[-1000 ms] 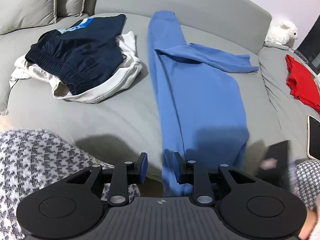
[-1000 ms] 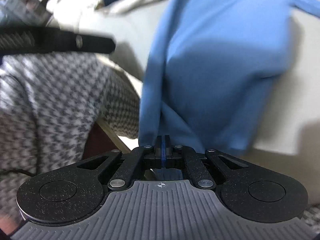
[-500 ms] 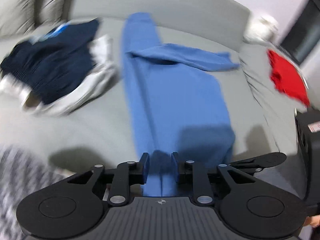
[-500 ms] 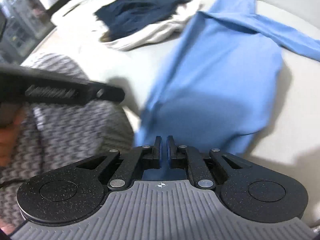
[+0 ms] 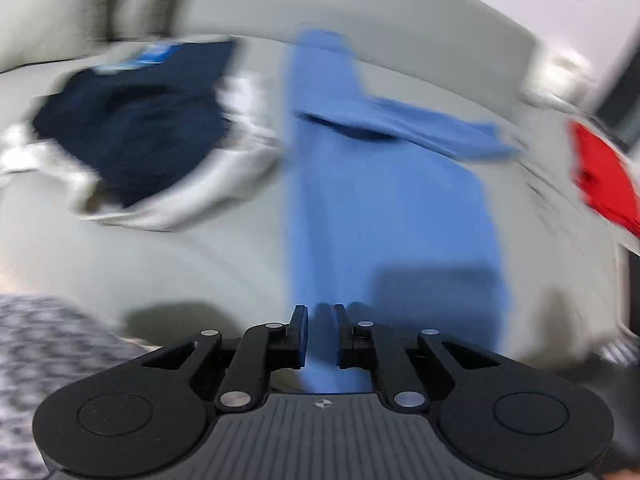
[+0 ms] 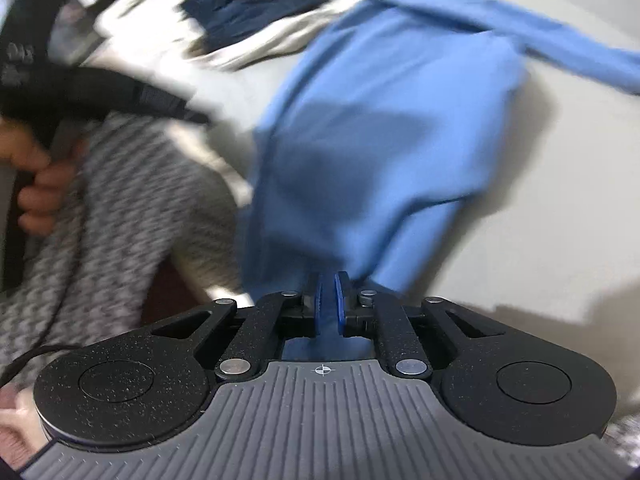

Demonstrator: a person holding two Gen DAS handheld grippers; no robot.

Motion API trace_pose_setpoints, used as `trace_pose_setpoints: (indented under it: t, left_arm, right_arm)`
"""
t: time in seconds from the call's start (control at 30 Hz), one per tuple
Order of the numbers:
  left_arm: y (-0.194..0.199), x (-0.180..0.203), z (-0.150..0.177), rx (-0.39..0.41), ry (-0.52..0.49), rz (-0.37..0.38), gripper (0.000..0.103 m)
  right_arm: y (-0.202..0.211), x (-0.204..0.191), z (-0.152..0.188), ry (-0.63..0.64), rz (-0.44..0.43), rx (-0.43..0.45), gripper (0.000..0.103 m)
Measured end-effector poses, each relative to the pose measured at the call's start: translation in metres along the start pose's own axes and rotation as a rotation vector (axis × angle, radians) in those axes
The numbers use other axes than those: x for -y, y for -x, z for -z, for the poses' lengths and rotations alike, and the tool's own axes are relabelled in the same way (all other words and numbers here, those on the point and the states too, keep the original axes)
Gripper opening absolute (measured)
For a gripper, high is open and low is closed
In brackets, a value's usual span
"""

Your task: Fold clothes

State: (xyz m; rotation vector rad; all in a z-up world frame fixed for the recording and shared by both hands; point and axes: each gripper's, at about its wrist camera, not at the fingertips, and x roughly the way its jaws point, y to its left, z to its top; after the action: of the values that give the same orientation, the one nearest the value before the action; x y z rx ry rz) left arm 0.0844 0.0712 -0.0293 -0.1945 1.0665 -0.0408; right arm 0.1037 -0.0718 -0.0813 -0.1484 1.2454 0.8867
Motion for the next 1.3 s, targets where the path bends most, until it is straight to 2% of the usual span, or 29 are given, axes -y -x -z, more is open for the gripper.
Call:
trace_pose_setpoints:
  t: [0.07,0.1,0.13,0.17,0.2,0.27,0.3,0.33,0.4,0.43,0.5,0.53,0.6,0.63,0.7,0.73,0.8,0.83,0.87,0.93,0.97,1.07,1.1,1.13,1.17,1.2,1.23,1.27,1.3]
  left_arm:
    - [-0.027,0.004,0.002,-0.147,-0.031,-0.155,0.014]
    - [-0.037,-0.002,0.004,-0.196,0.003,-0.229,0.008]
    - [-0.048,-0.016,0.004,-0.253,0.084,-0.315,0.007]
    - [-0.049,-0.025,0.003,-0.256,0.143,-0.327,0.007]
    - [-0.048,-0.027,0.001,-0.243,0.157,-0.334,0.007]
    - [-0.042,-0.027,-0.003,-0.190,0.152,-0.366,0.007]
    - [-0.032,-0.025,-0.004,-0.131,0.145,-0.359,0.009]
    - [-0.021,-0.022,-0.004,-0.072,0.151,-0.305,0.010]
    - [-0.004,-0.018,-0.004,0.024,0.143,-0.221,0.010]
    - [0.006,-0.013,-0.005,0.087,0.124,-0.163,0.010]
    - [0.011,-0.006,-0.009,0.143,0.097,-0.099,0.010]
    - [0.009,-0.002,-0.010,0.156,0.083,-0.080,0.010]
    - [0.000,0.008,-0.022,0.164,0.048,-0.047,0.011]
    - [-0.008,0.010,-0.025,0.139,0.038,-0.057,0.015]
    - [-0.040,0.010,-0.031,0.001,-0.013,-0.129,0.031]
    - [-0.049,0.009,-0.034,-0.047,-0.034,-0.147,0.031]
    - [-0.041,0.003,-0.039,-0.057,-0.021,-0.131,0.030]
    - [-0.036,0.000,-0.042,-0.050,-0.016,-0.121,0.028]
    - [-0.030,-0.003,-0.043,-0.018,-0.016,-0.107,0.023]
    - [-0.026,-0.007,-0.051,0.048,-0.020,-0.059,0.022]
    - [-0.024,-0.010,-0.056,0.085,-0.022,-0.030,0.022]
    - [-0.039,-0.009,-0.078,0.158,-0.015,0.071,0.022]
    - [-0.043,-0.009,-0.079,0.167,-0.018,0.079,0.022]
    - [-0.051,-0.009,-0.081,0.162,-0.024,0.069,0.023]
    - [-0.069,-0.010,-0.085,0.133,-0.031,0.020,0.025]
    - [-0.074,-0.009,-0.086,0.112,-0.031,-0.025,0.031]
    - [-0.078,-0.012,-0.085,0.102,-0.024,-0.058,0.032]
    - [-0.082,-0.016,-0.082,0.111,-0.002,-0.066,0.032]
    - [-0.083,-0.018,-0.080,0.130,0.006,-0.068,0.028]
  right_arm:
    - [-0.019,0.003,-0.004,-0.030,0.009,-0.018,0.013]
    - [-0.040,0.008,-0.007,-0.077,-0.010,-0.060,0.013]
    - [-0.051,0.010,-0.008,-0.104,-0.036,-0.100,0.013]
    - [-0.063,0.013,-0.008,-0.130,-0.061,-0.142,0.010]
    - [-0.079,0.012,-0.005,-0.132,-0.053,-0.223,0.009]
    - [-0.081,0.011,-0.001,-0.084,0.025,-0.272,0.006]
    - [-0.081,0.011,0.000,-0.061,0.063,-0.295,0.005]
    - [-0.080,0.010,0.000,-0.058,0.066,-0.294,0.004]
    - [-0.060,0.007,0.003,0.026,0.134,-0.268,0.007]
    - [-0.031,-0.001,0.004,0.107,0.164,-0.204,0.011]
    - [0.005,-0.005,0.000,0.128,0.161,-0.097,0.015]
    - [0.021,-0.006,-0.004,0.127,0.162,-0.030,0.015]
    - [0.037,-0.005,-0.011,0.122,0.169,0.049,0.015]
    - [0.043,-0.002,-0.022,0.108,0.179,0.123,0.016]
    - [0.054,0.005,-0.043,0.081,0.199,0.268,0.016]
    - [0.048,0.010,-0.048,0.061,0.201,0.262,0.016]
    - [0.038,0.020,-0.054,0.026,0.215,0.224,0.015]
    - [0.025,0.031,-0.055,0.002,0.259,0.137,0.010]
    - [0.018,0.041,-0.049,-0.013,0.297,0.055,0.007]
    - [0.038,0.052,-0.039,-0.056,0.298,0.037,0.007]
    - [0.045,0.052,-0.039,-0.066,0.305,0.034,0.018]
    - [0.072,0.055,-0.049,-0.042,0.301,0.141,0.018]
    - [0.073,0.053,-0.056,-0.039,0.302,0.164,0.018]
    - [0.072,0.057,-0.077,-0.039,0.306,0.258,0.018]
    - [0.064,0.063,-0.086,-0.049,0.287,0.289,0.019]
    - [0.056,0.069,-0.094,-0.059,0.268,0.316,0.019]
    - [0.043,0.075,-0.100,-0.079,0.255,0.276,0.018]
    - [0.030,0.082,-0.105,-0.098,0.245,0.235,0.013]
    - [0.017,0.089,-0.100,-0.102,0.295,0.183,0.011]
